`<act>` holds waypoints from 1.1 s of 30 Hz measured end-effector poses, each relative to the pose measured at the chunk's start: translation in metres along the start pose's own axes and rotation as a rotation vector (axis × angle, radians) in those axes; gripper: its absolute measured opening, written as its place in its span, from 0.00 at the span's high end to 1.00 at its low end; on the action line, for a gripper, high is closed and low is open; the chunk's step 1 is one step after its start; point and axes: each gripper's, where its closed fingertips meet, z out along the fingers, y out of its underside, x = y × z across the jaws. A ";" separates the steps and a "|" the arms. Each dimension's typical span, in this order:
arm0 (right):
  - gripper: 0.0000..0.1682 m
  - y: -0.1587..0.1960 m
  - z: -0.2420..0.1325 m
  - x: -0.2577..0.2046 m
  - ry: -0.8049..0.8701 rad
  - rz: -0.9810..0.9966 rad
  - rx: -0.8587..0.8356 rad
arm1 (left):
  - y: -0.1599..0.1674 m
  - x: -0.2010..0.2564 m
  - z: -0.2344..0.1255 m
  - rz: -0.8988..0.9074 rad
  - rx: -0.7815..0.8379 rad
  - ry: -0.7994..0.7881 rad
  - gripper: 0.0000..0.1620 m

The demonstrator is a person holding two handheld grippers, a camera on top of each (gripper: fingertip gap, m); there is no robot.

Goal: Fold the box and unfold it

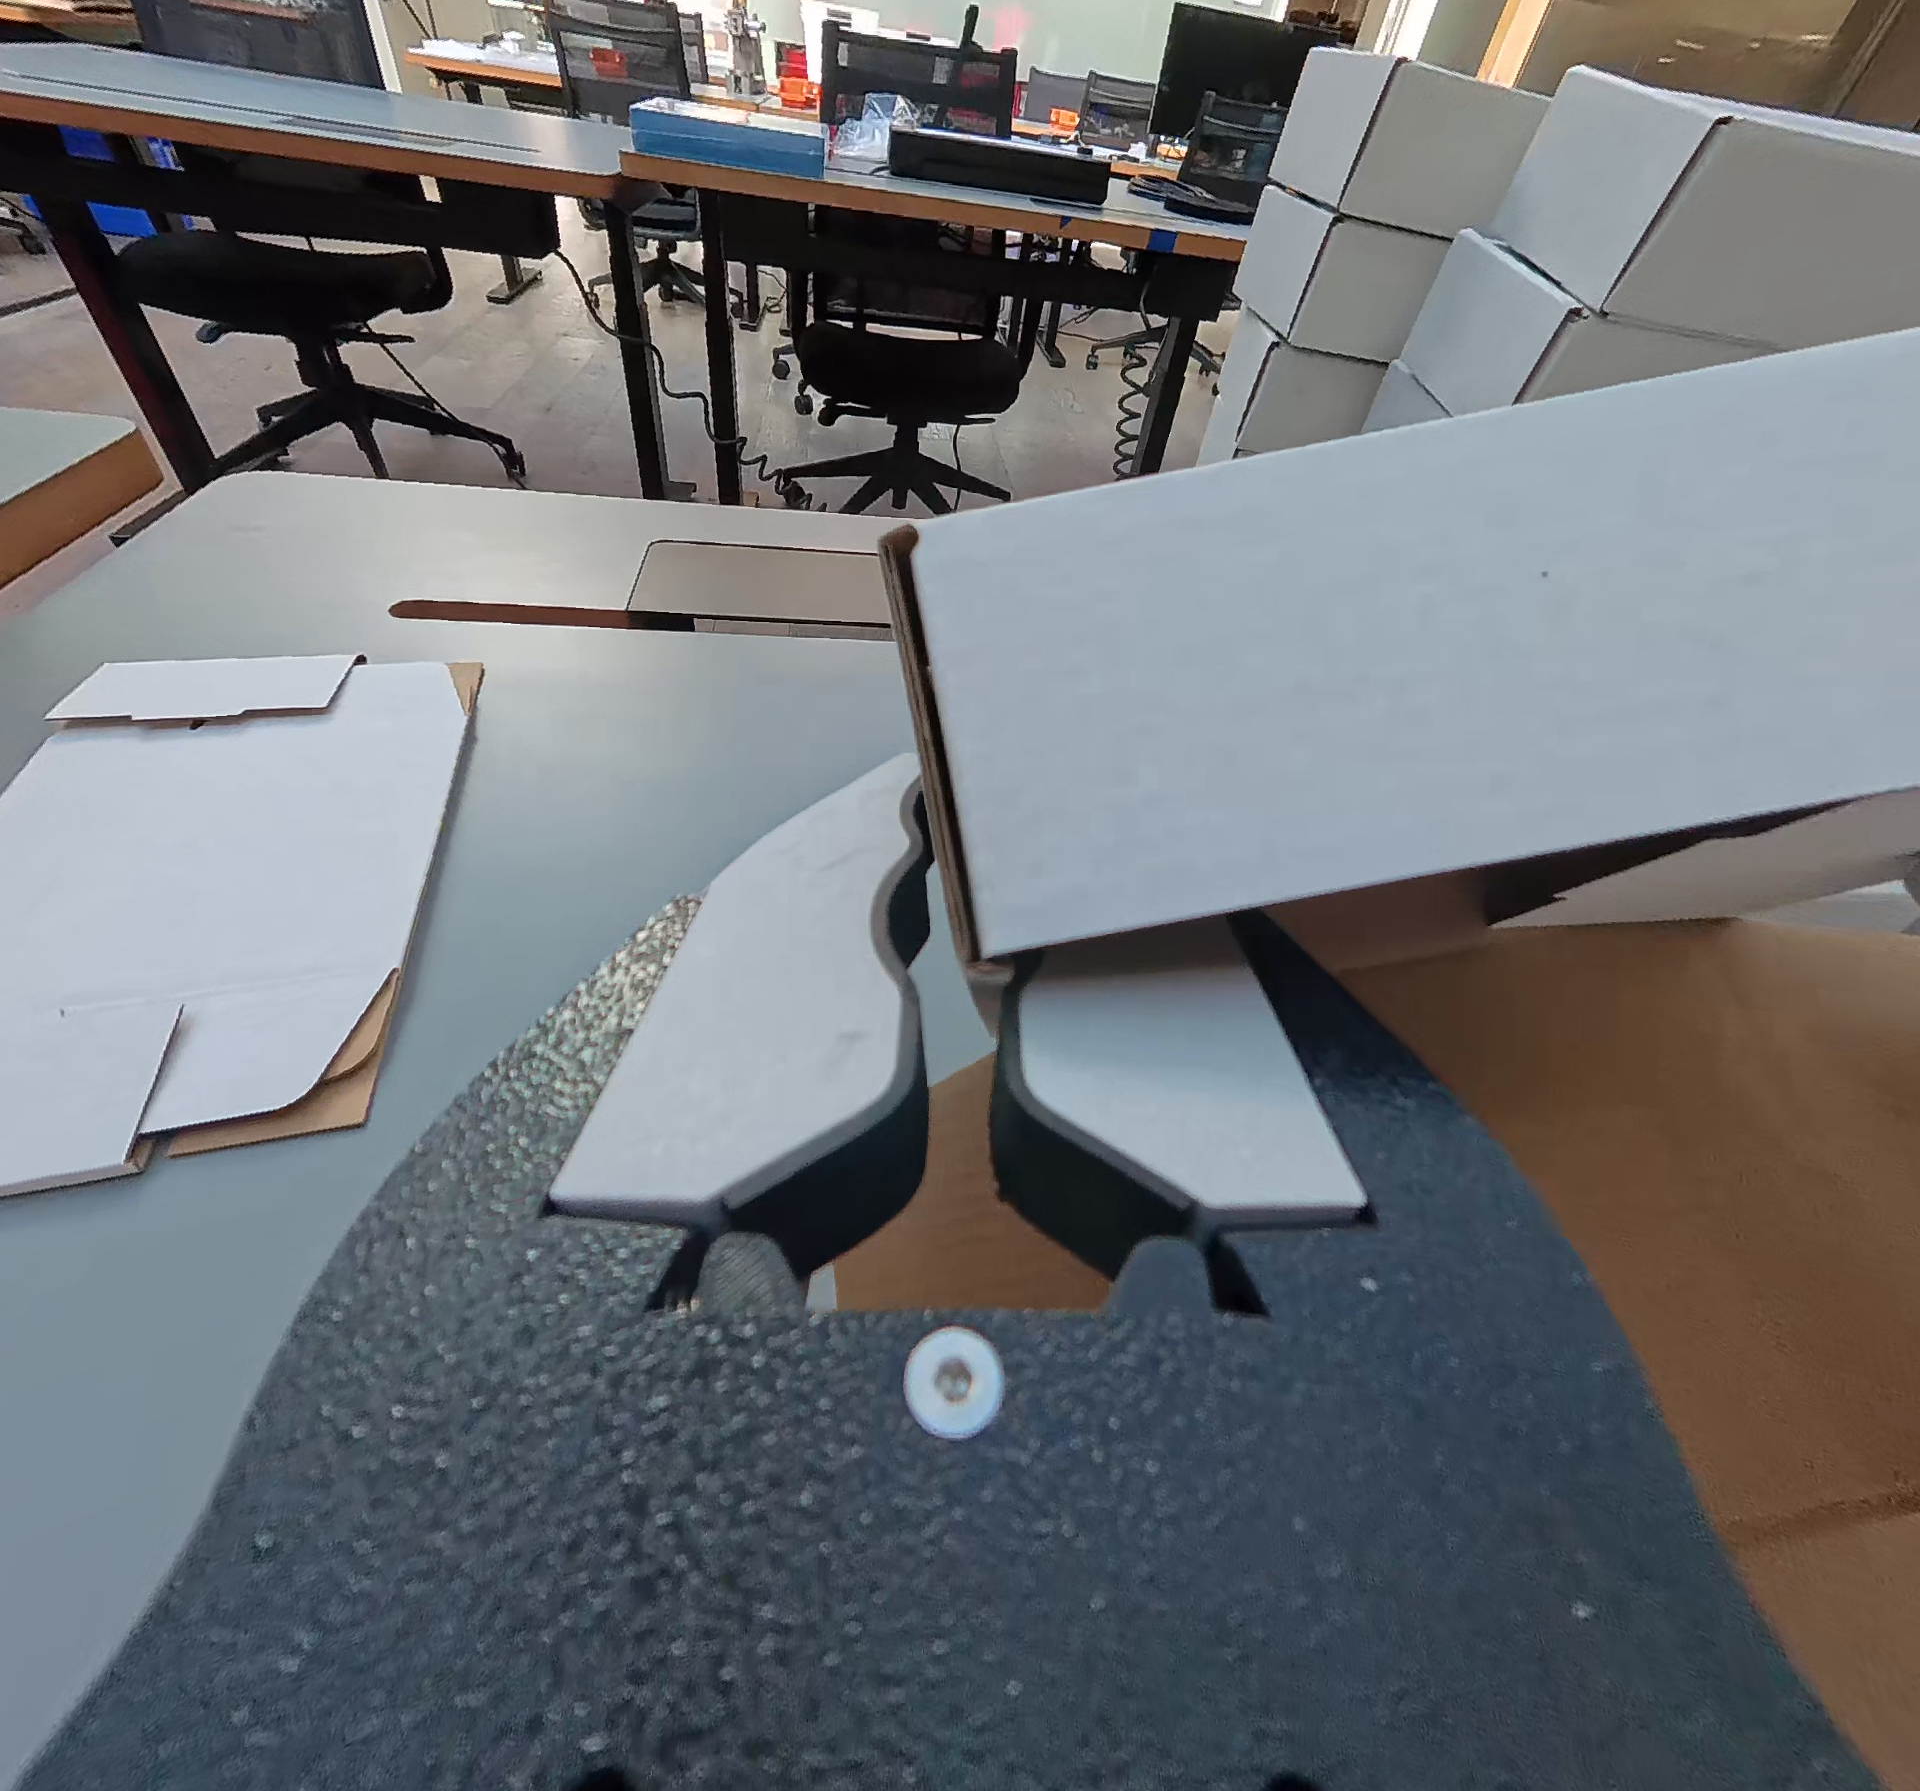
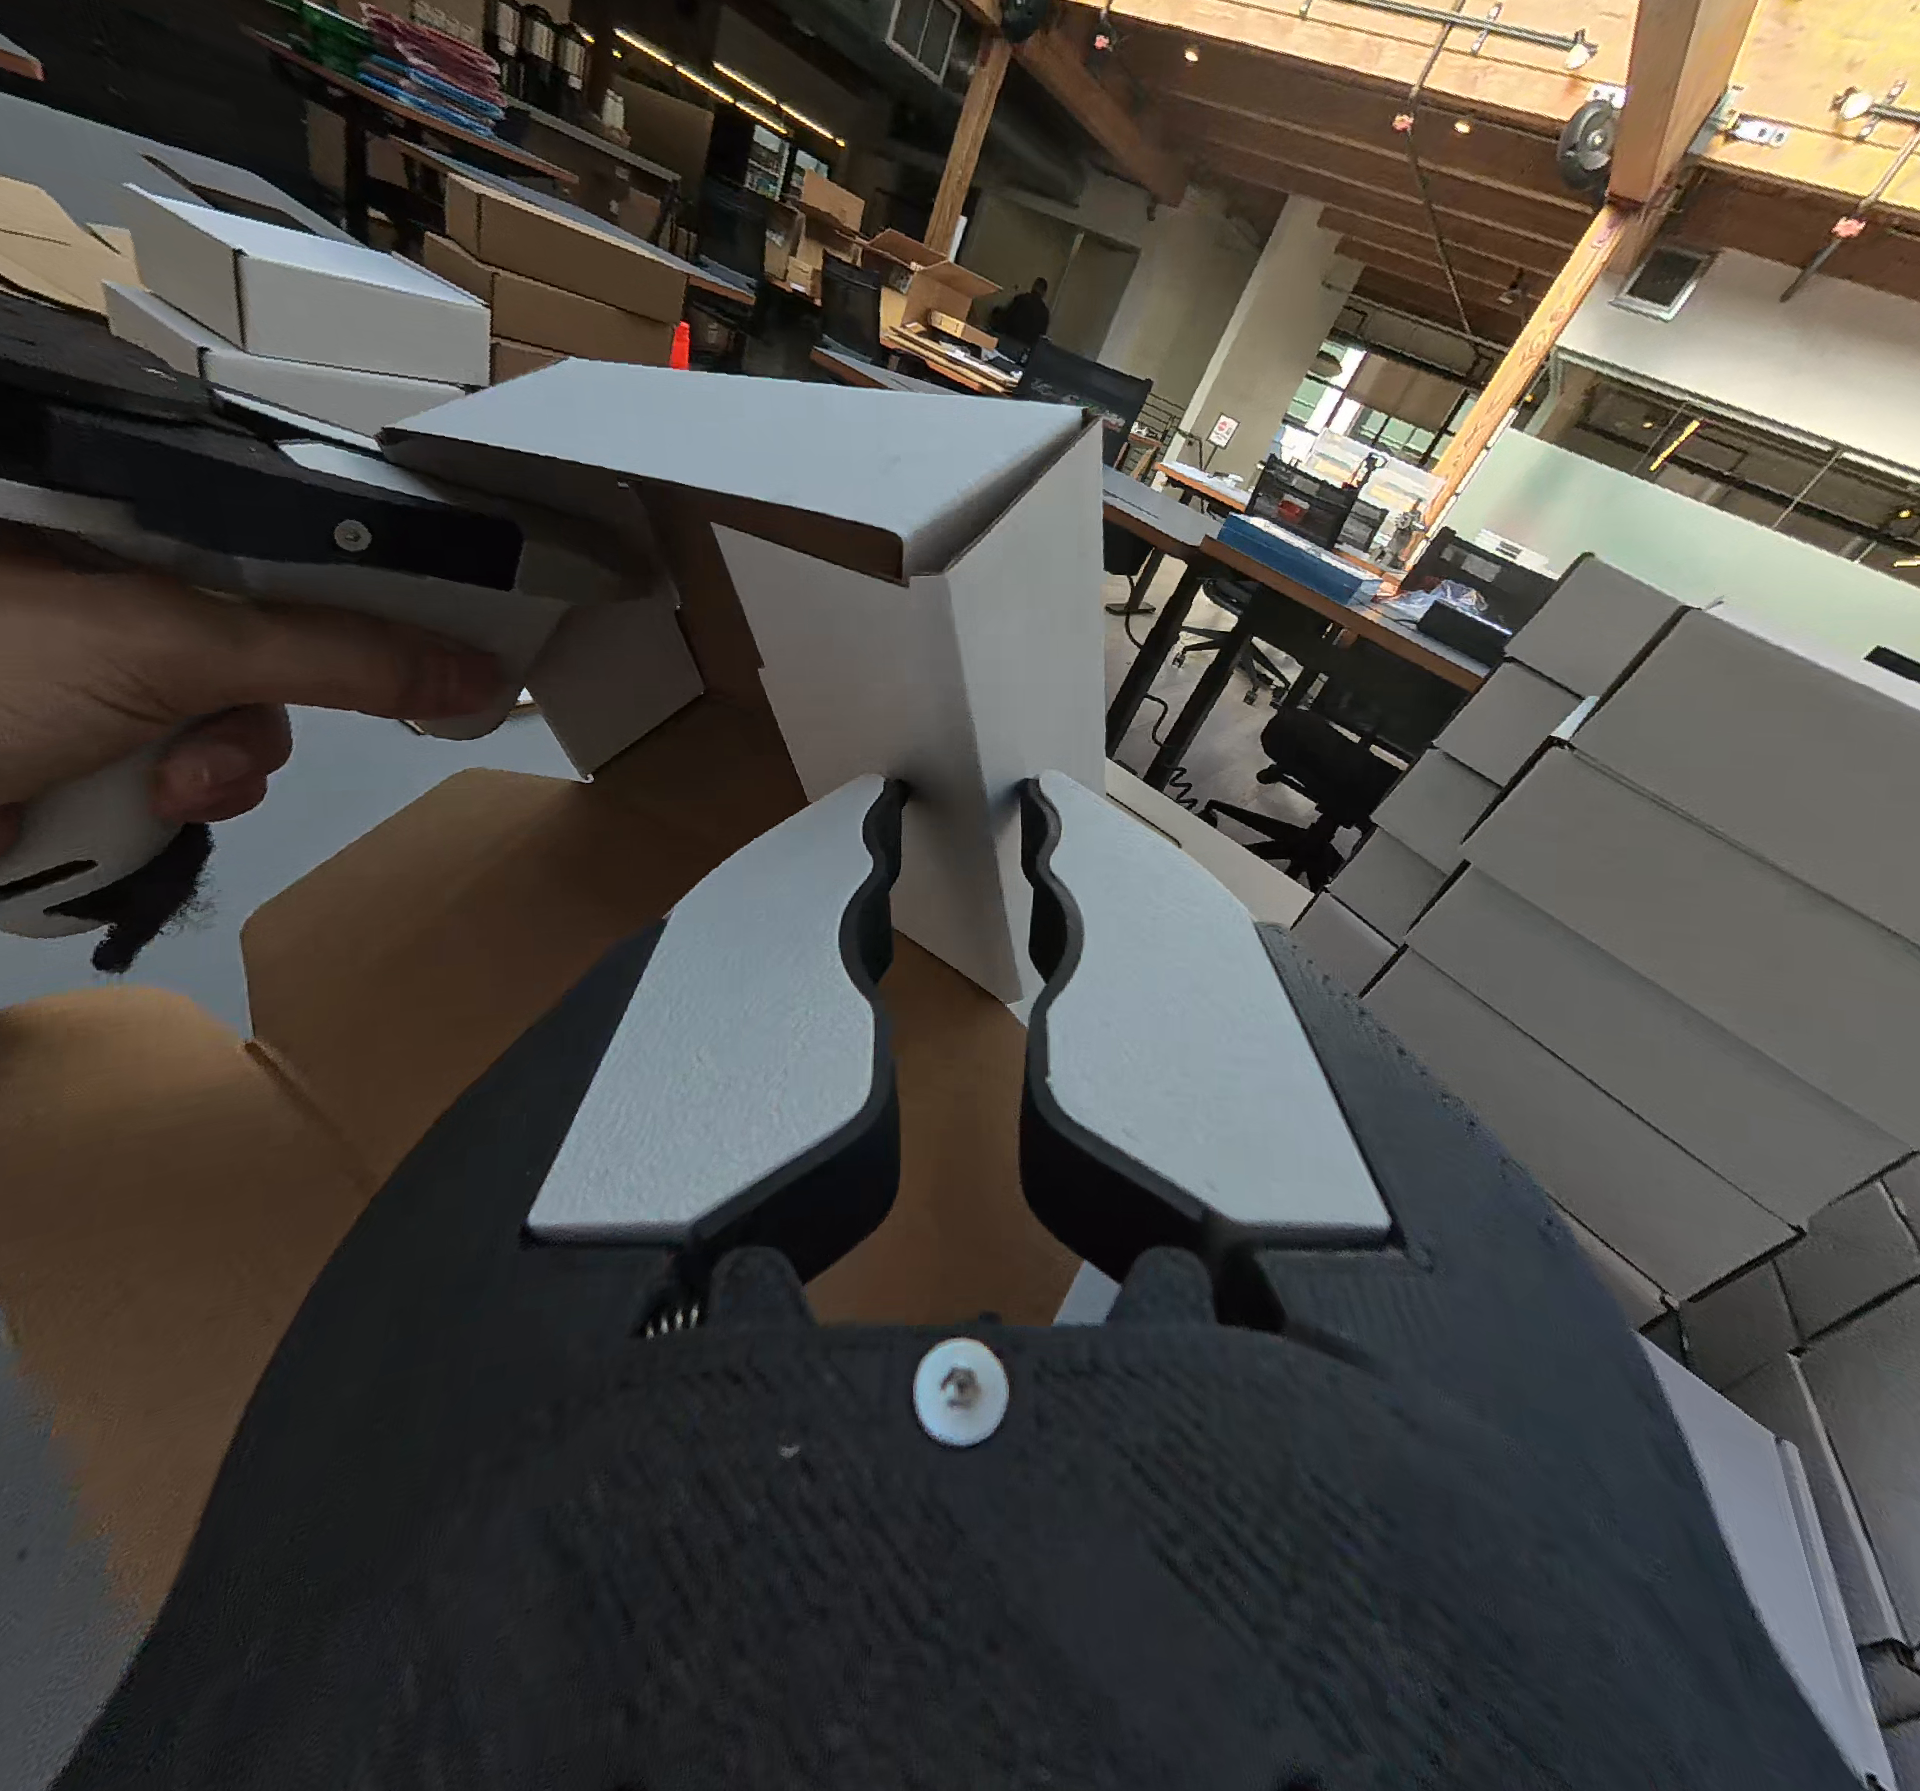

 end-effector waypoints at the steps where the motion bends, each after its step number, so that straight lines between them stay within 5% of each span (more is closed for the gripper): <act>1: 0.86 -0.002 0.001 0.001 0.022 -0.006 0.007 | 0.000 0.000 0.000 0.000 0.004 -0.002 0.96; 12: 0.85 -0.009 0.005 -0.002 0.116 -0.168 -0.005 | -0.002 -0.005 -0.002 -0.007 0.010 -0.020 0.96; 24: 0.86 0.012 0.023 0.020 0.366 -0.296 -0.276 | -0.003 -0.002 0.000 0.112 0.043 -0.116 0.95; 33: 0.88 0.007 0.026 0.027 0.392 0.061 -0.075 | 0.002 0.005 -0.001 0.110 0.107 -0.155 0.94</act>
